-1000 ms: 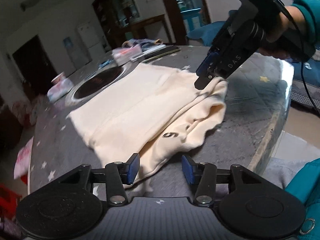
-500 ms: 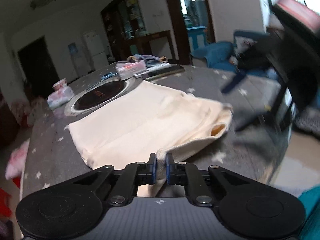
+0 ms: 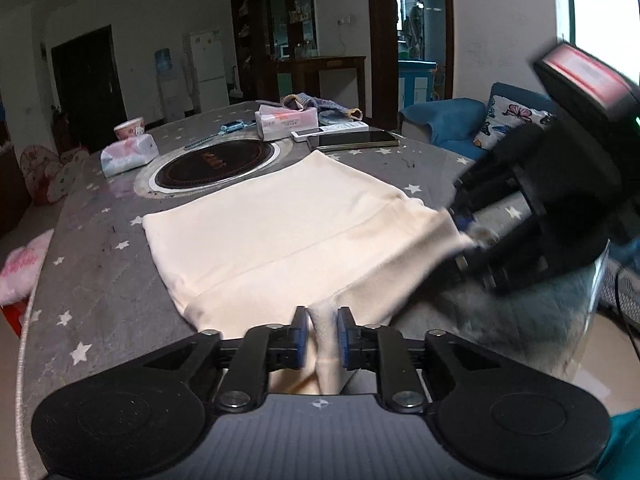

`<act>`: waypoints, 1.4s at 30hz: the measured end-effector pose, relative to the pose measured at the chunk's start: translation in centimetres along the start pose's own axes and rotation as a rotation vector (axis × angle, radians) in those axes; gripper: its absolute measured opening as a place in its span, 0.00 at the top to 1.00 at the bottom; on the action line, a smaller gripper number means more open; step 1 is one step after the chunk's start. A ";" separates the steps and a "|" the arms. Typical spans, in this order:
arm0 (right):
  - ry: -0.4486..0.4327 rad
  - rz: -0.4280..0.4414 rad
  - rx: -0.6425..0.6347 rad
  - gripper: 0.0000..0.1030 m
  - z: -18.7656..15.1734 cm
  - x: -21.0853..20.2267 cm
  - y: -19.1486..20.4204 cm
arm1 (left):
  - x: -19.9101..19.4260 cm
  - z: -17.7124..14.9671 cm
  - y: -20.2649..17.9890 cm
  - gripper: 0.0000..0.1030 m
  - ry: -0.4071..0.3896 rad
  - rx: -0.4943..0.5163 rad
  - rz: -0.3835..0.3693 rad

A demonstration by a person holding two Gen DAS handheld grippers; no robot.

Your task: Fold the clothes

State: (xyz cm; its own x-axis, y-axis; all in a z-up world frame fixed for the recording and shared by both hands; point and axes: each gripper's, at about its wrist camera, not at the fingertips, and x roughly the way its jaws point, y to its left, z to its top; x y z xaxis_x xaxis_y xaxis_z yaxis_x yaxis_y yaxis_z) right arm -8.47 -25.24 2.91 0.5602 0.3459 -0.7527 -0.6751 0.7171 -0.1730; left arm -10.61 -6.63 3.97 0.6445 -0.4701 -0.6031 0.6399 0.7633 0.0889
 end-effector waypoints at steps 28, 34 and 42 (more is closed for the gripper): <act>-0.125 0.039 0.102 0.89 0.0 -6.6 0.3 | -8.2 -2.7 -1.5 0.96 -0.064 0.076 0.067; -0.139 0.050 0.062 0.89 -0.8 -10.9 3.2 | -12.1 -3.1 -2.8 0.96 -0.074 0.078 0.072; -0.130 0.014 0.138 0.90 0.0 -10.2 1.1 | -11.9 -2.2 -2.0 0.88 -0.084 -0.023 -0.046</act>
State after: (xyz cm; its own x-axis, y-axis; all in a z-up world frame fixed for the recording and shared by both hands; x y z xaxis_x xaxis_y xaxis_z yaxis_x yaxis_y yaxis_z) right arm -14.96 -27.98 10.42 0.6143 0.4253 -0.6647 -0.6164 0.7845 -0.0678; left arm -20.48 -1.64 9.18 0.6482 -0.5396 -0.5373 0.6605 0.7495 0.0442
